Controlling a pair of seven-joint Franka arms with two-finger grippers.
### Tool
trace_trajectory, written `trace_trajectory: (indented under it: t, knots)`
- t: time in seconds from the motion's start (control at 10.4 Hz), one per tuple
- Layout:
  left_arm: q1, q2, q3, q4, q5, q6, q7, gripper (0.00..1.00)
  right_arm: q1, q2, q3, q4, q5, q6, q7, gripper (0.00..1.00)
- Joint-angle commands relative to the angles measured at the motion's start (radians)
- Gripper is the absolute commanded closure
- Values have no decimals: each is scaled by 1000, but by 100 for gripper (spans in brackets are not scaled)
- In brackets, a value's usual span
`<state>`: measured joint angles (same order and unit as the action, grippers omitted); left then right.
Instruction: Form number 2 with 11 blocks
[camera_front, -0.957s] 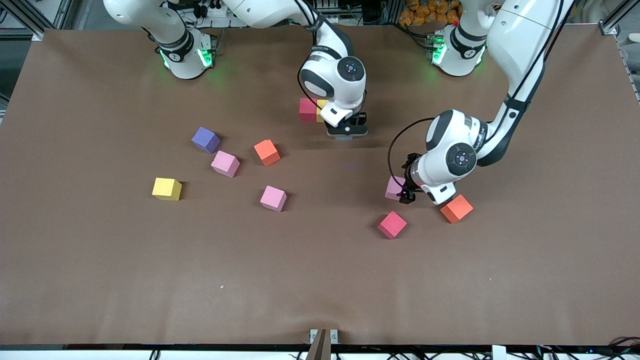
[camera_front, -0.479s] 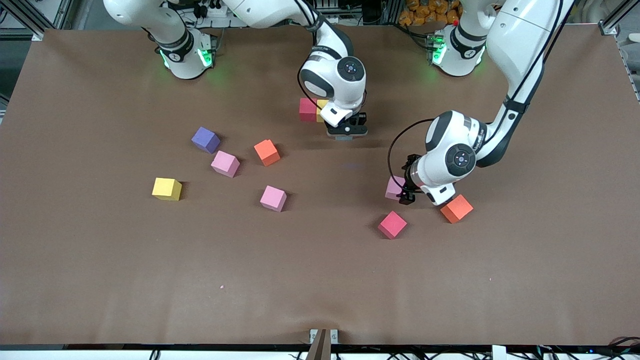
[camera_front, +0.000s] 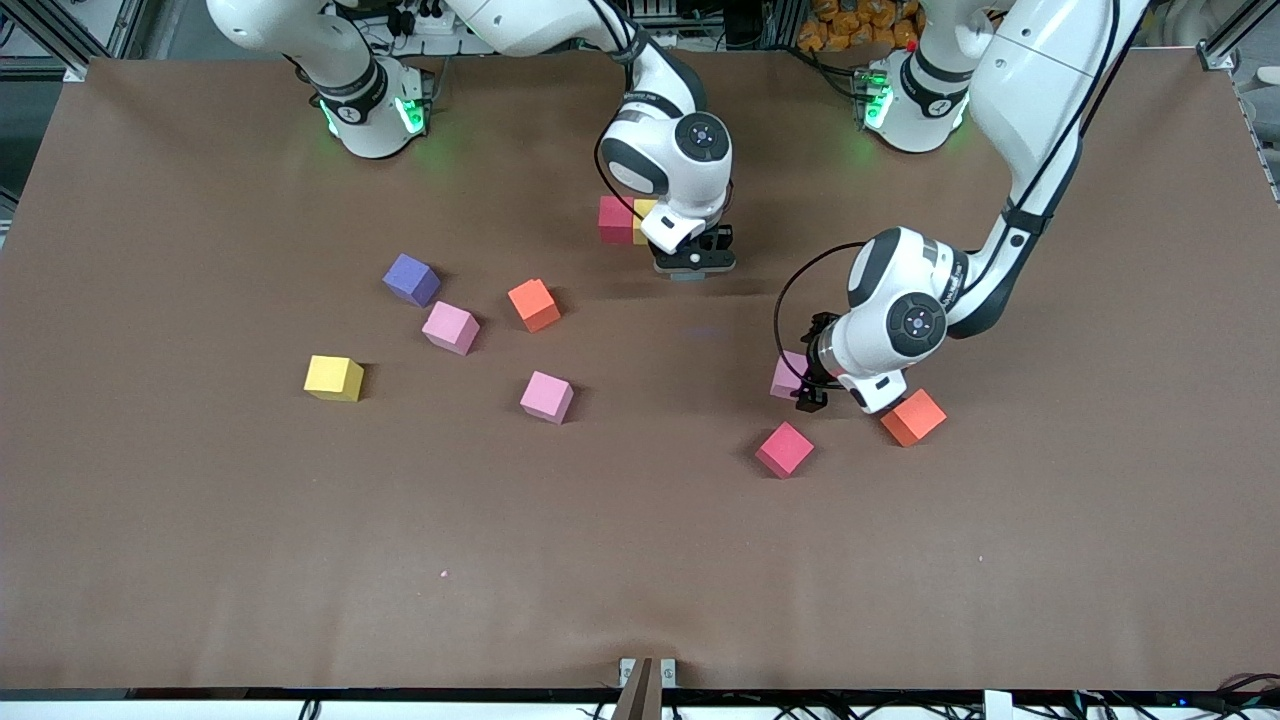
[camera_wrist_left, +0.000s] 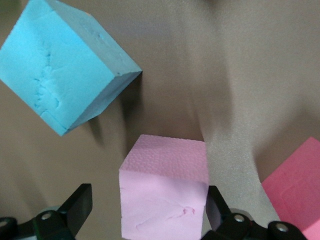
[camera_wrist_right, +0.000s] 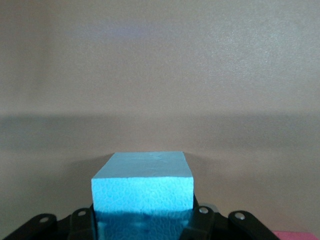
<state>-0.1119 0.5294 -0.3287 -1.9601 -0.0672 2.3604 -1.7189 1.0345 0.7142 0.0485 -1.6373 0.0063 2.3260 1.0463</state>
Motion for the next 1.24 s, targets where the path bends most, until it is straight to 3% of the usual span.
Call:
trace_trajectory:
  t: [0.0, 0.96, 1.05, 1.15]
  knots:
    - [0, 23, -1, 12, 43, 26, -27, 0, 7, -7, -9, -30, -28, 4, 15, 60]
    - [1, 32, -3, 13, 69, 34, -25, 0, 19, -7, -9, -48, -42, 3, 18, 59]
    - [0, 32, -3, 13, 69, 34, -25, 0, 21, -9, -9, -53, -42, 3, 18, 55]
    - [0, 32, -3, 13, 69, 34, -25, 0, 21, -10, -9, -56, -42, 3, 18, 39]
